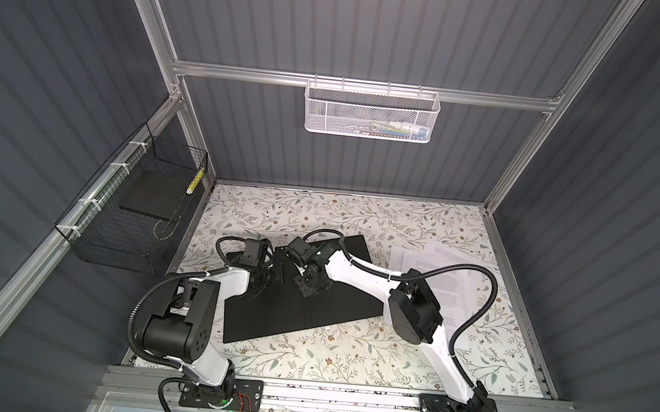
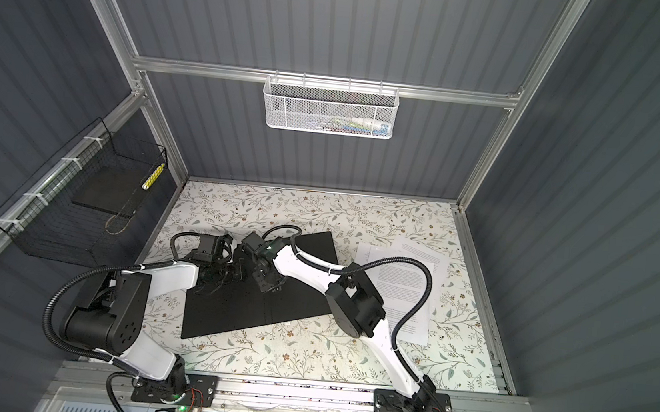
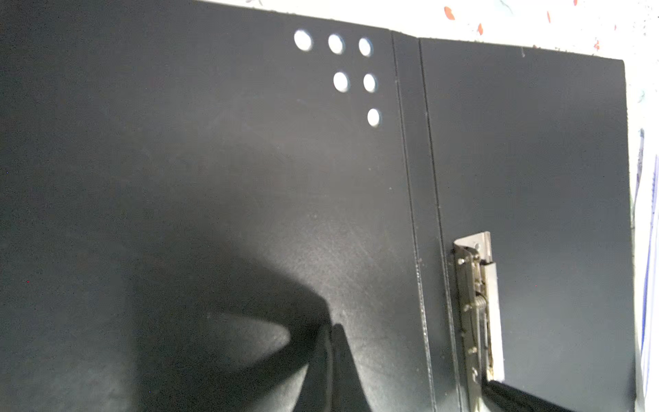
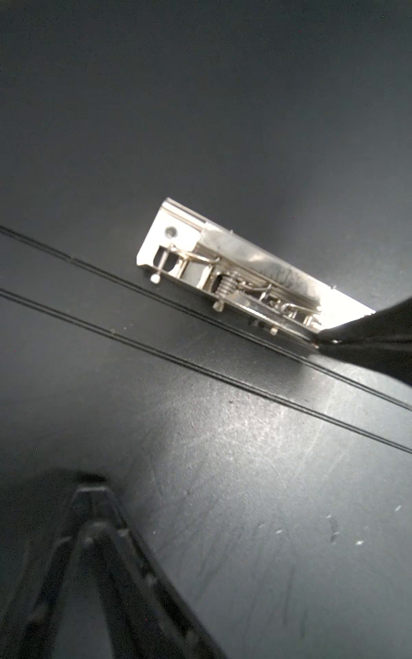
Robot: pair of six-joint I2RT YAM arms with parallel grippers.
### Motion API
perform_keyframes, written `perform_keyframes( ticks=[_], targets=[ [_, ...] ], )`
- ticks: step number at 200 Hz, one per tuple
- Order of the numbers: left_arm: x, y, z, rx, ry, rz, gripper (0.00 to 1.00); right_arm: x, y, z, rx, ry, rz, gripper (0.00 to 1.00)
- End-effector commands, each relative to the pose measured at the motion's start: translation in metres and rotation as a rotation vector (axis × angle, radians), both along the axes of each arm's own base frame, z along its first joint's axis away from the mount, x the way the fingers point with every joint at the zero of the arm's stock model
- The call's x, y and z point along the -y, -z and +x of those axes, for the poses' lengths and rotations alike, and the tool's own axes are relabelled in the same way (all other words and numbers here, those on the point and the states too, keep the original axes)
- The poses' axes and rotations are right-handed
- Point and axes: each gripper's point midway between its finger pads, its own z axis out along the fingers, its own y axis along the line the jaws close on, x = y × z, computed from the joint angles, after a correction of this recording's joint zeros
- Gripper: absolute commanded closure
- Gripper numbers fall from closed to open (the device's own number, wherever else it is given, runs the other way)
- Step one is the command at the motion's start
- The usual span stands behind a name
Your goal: Put the files into the folder
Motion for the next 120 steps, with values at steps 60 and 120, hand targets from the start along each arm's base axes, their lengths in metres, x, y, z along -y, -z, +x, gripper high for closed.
perform_keyframes(
  ticks=[60,120],
  targets=[
    [-0.01,0.029,-0.032,-0.145,0.001,0.053,1.0,0.068,0.063,-0.02,-0.111,-0.004,-0.295,1.0],
    [-0.01,0.032,-0.032,-0.155,0.002,0.054,1.0,0.076,0.055,-0.018,-0.088,-0.02,-0.326,1.0]
  ],
)
